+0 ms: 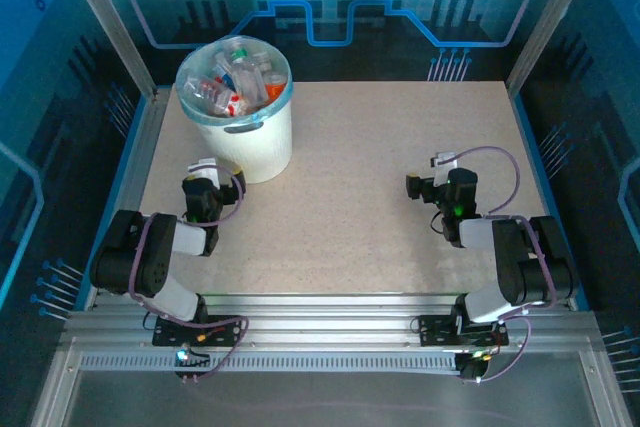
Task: Put the plastic bottles in the bin
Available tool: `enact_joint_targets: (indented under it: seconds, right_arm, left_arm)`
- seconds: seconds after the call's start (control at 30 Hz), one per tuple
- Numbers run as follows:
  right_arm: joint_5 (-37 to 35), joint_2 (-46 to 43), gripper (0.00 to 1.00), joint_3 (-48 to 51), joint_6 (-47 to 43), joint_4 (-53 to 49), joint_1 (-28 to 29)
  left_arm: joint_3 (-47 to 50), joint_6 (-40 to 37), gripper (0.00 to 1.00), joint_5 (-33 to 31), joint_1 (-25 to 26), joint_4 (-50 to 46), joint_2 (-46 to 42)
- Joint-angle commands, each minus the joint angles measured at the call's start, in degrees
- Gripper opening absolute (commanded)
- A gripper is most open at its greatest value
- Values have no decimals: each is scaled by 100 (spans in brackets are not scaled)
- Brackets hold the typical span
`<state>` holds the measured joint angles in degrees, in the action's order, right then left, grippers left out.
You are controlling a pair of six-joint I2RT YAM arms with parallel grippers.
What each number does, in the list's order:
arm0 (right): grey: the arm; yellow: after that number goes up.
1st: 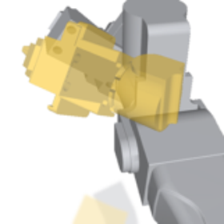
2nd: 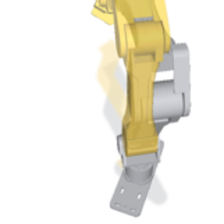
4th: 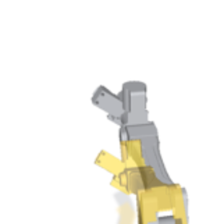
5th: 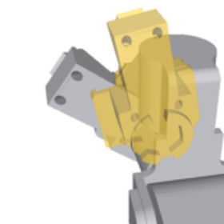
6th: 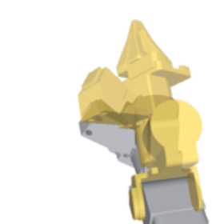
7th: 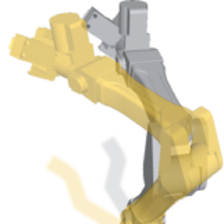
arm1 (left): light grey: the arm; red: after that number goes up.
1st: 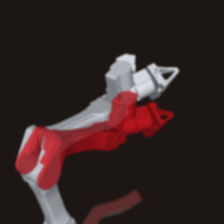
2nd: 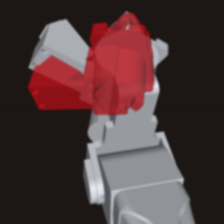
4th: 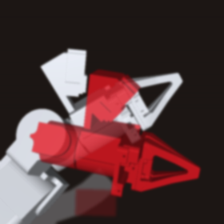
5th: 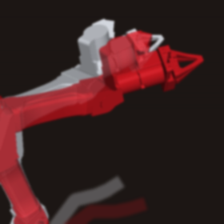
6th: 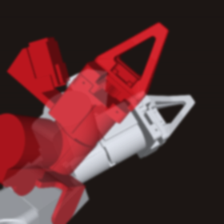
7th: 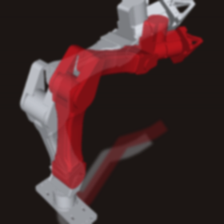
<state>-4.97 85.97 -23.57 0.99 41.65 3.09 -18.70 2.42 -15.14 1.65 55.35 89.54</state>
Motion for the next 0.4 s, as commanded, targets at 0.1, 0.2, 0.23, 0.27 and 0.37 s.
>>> enact_joint_targets:
  seconds: [0.1,0.2,0.23,0.27,0.37]
  right_arm:
    - [-96,25,100,-69,-59,256,44]
    - [-91,26,100,-74,-59,256,47]
    - [-97,26,100,-72,-61,256,51]
    - [-94,25,100,-75,-63,256,48]
    - [-98,25,100,-70,-64,256,48]
  left_arm:
    - [-187,-75,99,103,-11,55,-27]
    - [-195,-75,99,107,-13,43,-33]
    - [-196,-75,99,99,-17,51,-28]
    - [-189,-81,99,96,-10,51,-32]
    - [-187,-92,99,94,2,50,-33]
